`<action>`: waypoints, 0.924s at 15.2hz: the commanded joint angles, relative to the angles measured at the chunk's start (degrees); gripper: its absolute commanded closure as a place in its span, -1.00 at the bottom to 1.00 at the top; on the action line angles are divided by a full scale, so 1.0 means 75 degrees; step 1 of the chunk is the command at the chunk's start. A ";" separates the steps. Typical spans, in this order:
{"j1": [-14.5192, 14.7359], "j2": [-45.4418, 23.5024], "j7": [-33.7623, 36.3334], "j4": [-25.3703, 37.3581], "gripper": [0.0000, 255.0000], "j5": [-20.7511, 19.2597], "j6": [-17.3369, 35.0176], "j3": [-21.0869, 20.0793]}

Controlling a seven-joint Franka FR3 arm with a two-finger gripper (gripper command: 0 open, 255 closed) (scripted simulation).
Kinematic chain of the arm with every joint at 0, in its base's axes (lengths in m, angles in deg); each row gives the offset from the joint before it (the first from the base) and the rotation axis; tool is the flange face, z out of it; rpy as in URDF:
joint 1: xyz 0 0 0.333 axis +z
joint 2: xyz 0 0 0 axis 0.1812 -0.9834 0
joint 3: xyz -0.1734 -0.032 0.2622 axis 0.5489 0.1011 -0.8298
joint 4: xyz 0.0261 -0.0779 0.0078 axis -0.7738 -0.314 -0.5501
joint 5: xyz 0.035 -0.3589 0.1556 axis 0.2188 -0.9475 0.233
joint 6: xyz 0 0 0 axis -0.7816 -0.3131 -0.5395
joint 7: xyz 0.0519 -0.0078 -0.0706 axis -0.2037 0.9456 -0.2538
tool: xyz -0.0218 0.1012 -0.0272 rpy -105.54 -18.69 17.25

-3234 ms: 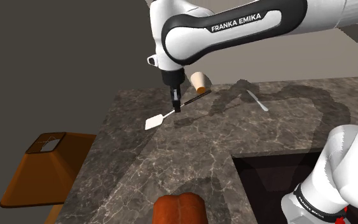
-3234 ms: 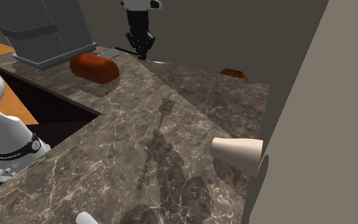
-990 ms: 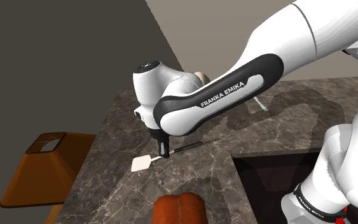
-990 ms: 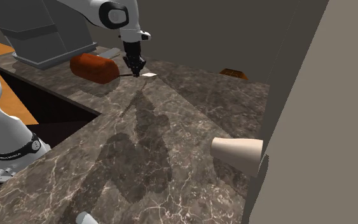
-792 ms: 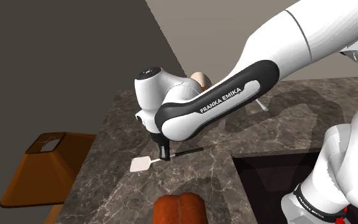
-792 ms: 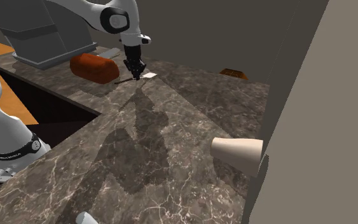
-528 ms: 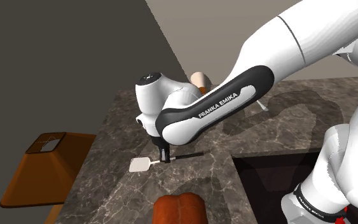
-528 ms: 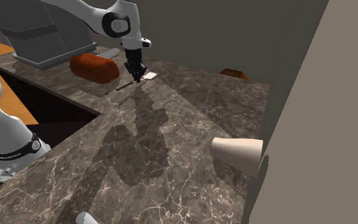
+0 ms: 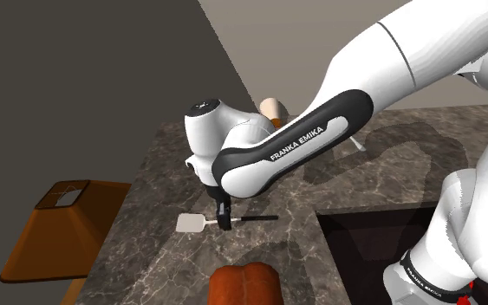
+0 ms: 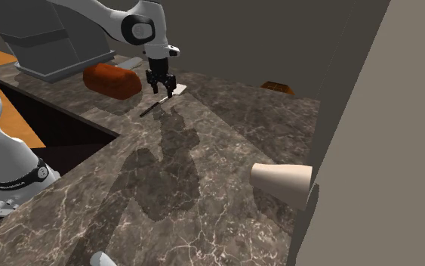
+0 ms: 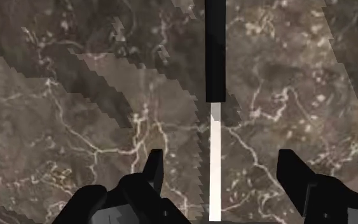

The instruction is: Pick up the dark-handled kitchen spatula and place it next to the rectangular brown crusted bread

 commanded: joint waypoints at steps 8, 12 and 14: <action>-0.0008 0.0393 -0.0086 0.0549 -1.00 0.0125 -0.0931 -0.0020; -0.0008 0.0393 -0.0086 0.0549 -1.00 0.0125 -0.0931 -0.0020; -0.0008 0.0393 -0.0086 0.0549 -1.00 0.0125 -0.0931 -0.0020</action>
